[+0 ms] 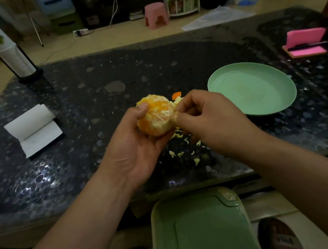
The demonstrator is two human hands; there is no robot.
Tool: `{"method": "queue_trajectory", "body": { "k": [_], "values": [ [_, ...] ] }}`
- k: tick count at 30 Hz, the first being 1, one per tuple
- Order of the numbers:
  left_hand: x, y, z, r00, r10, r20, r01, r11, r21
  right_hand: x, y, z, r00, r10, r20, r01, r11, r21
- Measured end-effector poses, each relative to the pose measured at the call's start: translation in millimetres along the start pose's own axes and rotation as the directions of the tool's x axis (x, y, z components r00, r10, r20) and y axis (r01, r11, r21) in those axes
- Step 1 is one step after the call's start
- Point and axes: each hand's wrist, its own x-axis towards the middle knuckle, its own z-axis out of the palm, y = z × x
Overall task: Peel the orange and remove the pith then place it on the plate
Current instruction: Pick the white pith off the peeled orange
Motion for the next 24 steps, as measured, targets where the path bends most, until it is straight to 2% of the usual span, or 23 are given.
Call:
{"method": "queue_trajectory", "body": {
  "k": [7, 15, 24],
  "values": [
    [5, -4, -4, 0.997, 0.048, 0.059, -0.054, 0.992, 0.109, -3, 1, 1, 0.999, 0.008, -0.035, -0.008, 1.000, 0.004],
    [10, -10, -3, 0.983, 0.184, -0.023, -0.169, 0.940, 0.297, -4, 2, -2, 0.998, -0.037, -0.047, 0.029, 0.988, -0.150],
    [6, -13, 1, 0.977, 0.210, -0.038, -0.186, 0.923, 0.337, -7, 2, 3, 0.988, -0.107, -0.113, 0.076, 0.965, -0.250]
  ]
}}
